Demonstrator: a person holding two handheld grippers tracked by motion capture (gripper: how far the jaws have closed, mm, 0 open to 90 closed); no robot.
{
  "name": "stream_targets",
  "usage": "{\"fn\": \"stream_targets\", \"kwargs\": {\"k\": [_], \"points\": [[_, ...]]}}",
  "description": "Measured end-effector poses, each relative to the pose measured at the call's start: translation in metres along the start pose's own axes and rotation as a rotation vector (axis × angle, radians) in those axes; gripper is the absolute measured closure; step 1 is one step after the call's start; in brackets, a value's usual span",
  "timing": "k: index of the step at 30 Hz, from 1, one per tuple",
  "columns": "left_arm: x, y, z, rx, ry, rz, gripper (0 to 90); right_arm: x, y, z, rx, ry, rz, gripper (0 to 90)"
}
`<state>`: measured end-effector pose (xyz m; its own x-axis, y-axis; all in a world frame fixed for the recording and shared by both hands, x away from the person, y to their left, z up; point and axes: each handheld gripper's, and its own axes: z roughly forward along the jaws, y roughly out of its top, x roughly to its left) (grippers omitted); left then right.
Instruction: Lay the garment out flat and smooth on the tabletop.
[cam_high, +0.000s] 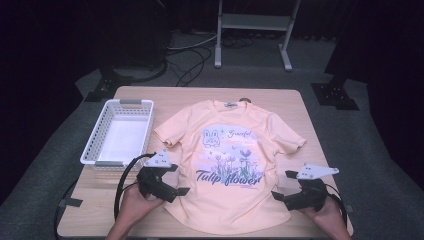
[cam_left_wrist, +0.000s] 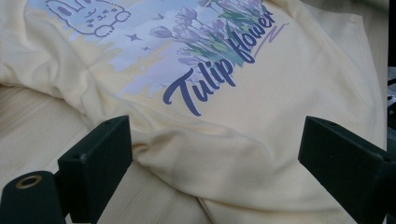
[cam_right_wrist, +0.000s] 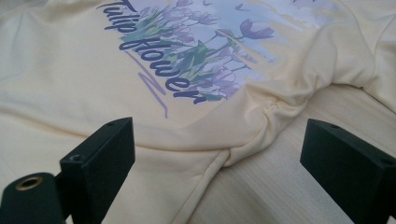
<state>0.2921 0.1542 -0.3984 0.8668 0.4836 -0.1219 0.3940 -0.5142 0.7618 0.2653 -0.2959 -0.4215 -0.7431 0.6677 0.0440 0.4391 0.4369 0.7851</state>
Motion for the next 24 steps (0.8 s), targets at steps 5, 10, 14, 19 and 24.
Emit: {"fn": "stream_targets", "kwargs": {"k": [5, 10, 14, 19, 24], "points": [[-0.003, -0.002, -0.005, -0.007, -0.003, 0.007, 9.7, 0.002, -0.002, -0.004, -0.012, -0.004, 0.0, 9.8], [-0.007, -0.004, -0.011, -0.01, 0.009, 0.02, 9.7, 0.006, -0.005, -0.008, -0.017, -0.002, 0.0, 9.8], [-0.01, -0.008, -0.013, -0.009, 0.009, 0.019, 9.7, 0.008, -0.008, -0.012, -0.02, -0.009, 0.0, 9.8], [-0.013, -0.015, -0.017, -0.014, 0.008, 0.014, 9.7, 0.011, -0.011, -0.016, -0.023, -0.016, -0.003, 9.7], [-0.017, -0.017, -0.022, -0.015, 0.024, 0.023, 9.7, 0.011, -0.016, -0.022, -0.023, -0.024, 0.009, 9.8]]}}
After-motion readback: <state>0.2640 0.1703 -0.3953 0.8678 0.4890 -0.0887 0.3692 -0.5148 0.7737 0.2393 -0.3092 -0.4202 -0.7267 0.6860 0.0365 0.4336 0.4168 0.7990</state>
